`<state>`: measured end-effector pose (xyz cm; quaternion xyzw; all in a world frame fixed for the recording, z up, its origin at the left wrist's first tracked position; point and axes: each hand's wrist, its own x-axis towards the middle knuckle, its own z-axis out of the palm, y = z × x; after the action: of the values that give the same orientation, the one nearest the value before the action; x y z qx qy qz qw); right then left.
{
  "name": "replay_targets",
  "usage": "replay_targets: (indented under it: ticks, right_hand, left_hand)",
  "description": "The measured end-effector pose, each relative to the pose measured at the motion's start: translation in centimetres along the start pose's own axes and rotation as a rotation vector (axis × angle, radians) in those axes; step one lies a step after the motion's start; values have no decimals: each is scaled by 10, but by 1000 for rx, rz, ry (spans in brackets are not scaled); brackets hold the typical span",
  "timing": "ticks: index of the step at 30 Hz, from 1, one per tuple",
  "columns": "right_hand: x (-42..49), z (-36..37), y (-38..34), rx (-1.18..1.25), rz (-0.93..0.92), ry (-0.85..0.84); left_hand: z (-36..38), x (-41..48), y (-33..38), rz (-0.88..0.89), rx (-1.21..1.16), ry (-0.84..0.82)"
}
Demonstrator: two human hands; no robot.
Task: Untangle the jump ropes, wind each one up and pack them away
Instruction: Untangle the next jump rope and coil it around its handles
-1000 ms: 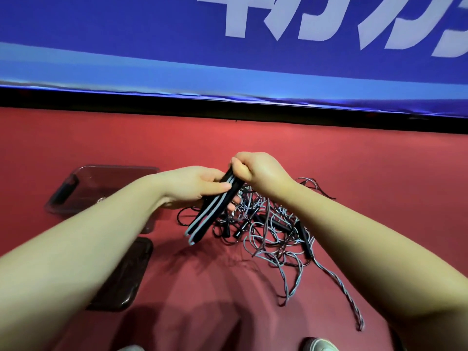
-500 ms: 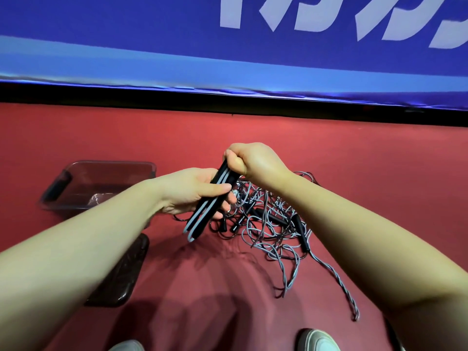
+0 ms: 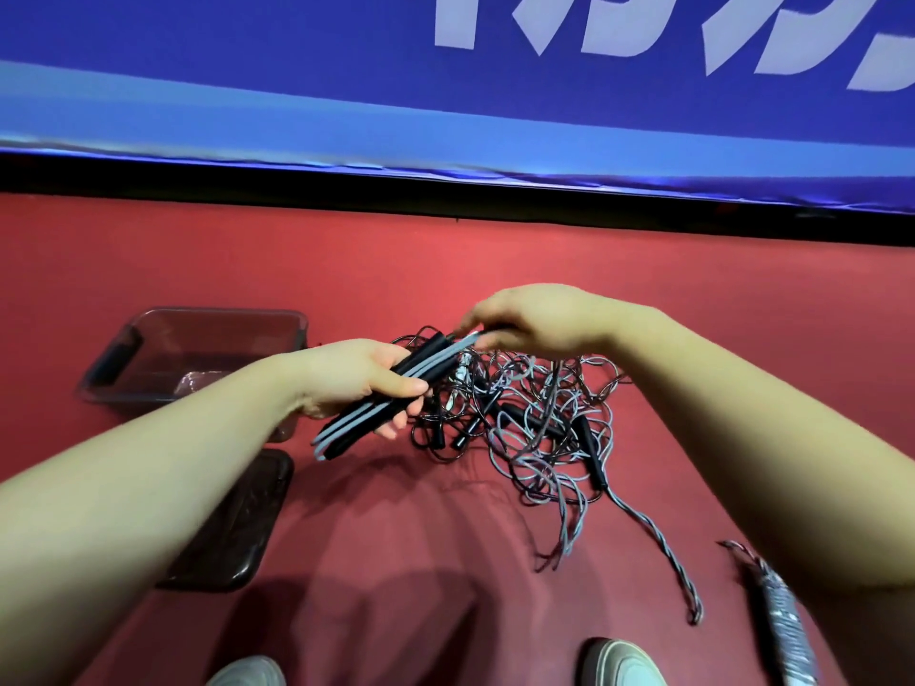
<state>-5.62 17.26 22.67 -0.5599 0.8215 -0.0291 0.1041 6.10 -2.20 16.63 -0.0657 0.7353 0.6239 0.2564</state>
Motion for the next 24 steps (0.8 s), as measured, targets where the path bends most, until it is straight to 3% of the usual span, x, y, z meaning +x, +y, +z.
replay_targets:
  ticks: [2, 5, 11, 13, 16, 20, 24]
  right_hand:
    - [-1, 2, 2, -59, -76, 99]
    - [2, 1, 6, 53, -132, 237]
    - [6, 46, 0, 923, 73, 298]
    - [10, 64, -7, 1081, 136, 277]
    - [12, 68, -11, 1013, 162, 261]
    - [2, 78, 15, 556, 187, 203]
    - [-5, 71, 20, 765, 332, 156]
  left_hand:
    - [6, -1, 3, -11, 36, -19]
    - [14, -3, 12, 30, -2, -60]
    - [14, -11, 29, 203, -193, -20]
    - [14, -9, 32, 221, -195, 32]
    - [9, -10, 30, 180, -200, 123]
    - [-10, -17, 27, 147, -251, 271]
    - [-17, -13, 19, 69, -209, 357]
